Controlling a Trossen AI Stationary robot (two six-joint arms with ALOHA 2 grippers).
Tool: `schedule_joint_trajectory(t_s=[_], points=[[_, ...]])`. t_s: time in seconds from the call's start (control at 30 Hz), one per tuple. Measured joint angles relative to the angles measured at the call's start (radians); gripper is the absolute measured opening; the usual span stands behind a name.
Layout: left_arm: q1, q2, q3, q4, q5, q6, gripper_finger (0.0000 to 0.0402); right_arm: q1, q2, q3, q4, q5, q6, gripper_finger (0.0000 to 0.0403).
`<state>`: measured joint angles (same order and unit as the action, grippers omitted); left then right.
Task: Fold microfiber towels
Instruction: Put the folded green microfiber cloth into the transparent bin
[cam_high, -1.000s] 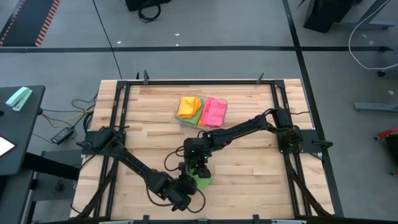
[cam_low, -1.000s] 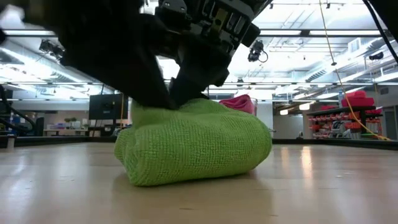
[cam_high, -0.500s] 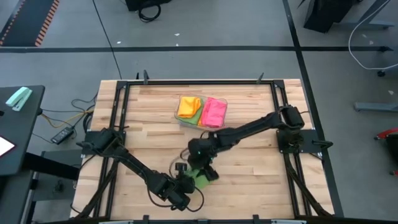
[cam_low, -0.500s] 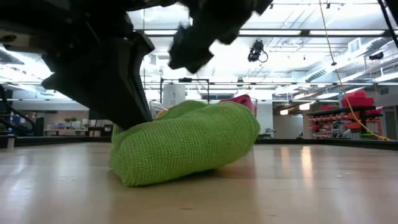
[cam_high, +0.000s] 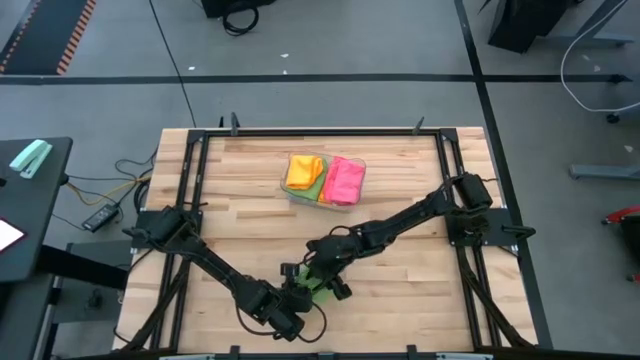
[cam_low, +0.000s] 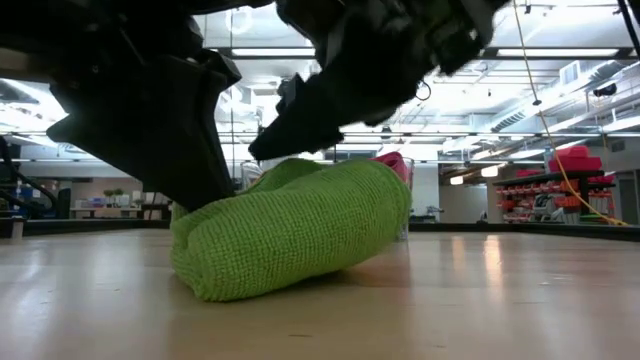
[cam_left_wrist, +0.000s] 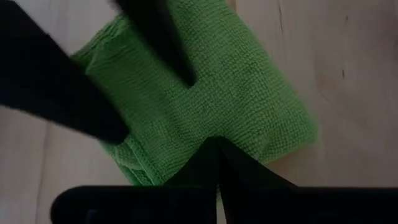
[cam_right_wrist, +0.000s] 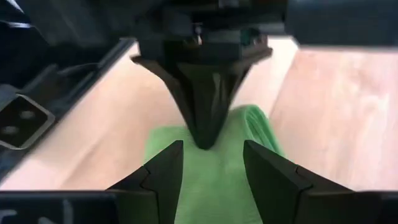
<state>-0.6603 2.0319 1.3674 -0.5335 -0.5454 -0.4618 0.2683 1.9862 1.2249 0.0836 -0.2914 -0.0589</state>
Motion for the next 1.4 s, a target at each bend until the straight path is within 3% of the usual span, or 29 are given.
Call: schedule_joint_trajectory(t_s=[0.17,0.33,0.53,0.8,0.97,1.13,1.4], points=[[0.000,0.000,0.000,0.002,0.000,0.000,0.0029,0.010,0.000,-0.103,0.096,0.112,-0.009,0.0177],[0.001,0.000,0.000,0.005,0.000,-0.025,0.0032,0.007,0.000,-0.146,0.123,0.149,-0.005,0.0177],[0.001,0.000,0.000,0.005,0.003,-0.027,0.0017,0.010,-0.041,-0.085,0.072,0.160,0.000,0.0177],[-0.001,0.000,0.000,-0.017,0.002,-0.027,0.0019,0.101,-0.079,-0.076,0.010,0.205,-0.189,0.0181],[-0.001,0.000,0.000,-0.022,0.002,-0.026,0.0024,0.165,-0.062,-0.077,-0.065,0.328,-0.313,0.0218],[-0.001,0.000,0.000,-0.046,0.002,-0.027,0.0014,0.232,-0.064,-0.076,-0.096,0.544,-0.421,0.0275],[0.002,0.000,0.000,-0.110,0.001,-0.084,0.0018,0.275,-0.055,-0.075,-0.104,0.666,-0.616,0.0343]])
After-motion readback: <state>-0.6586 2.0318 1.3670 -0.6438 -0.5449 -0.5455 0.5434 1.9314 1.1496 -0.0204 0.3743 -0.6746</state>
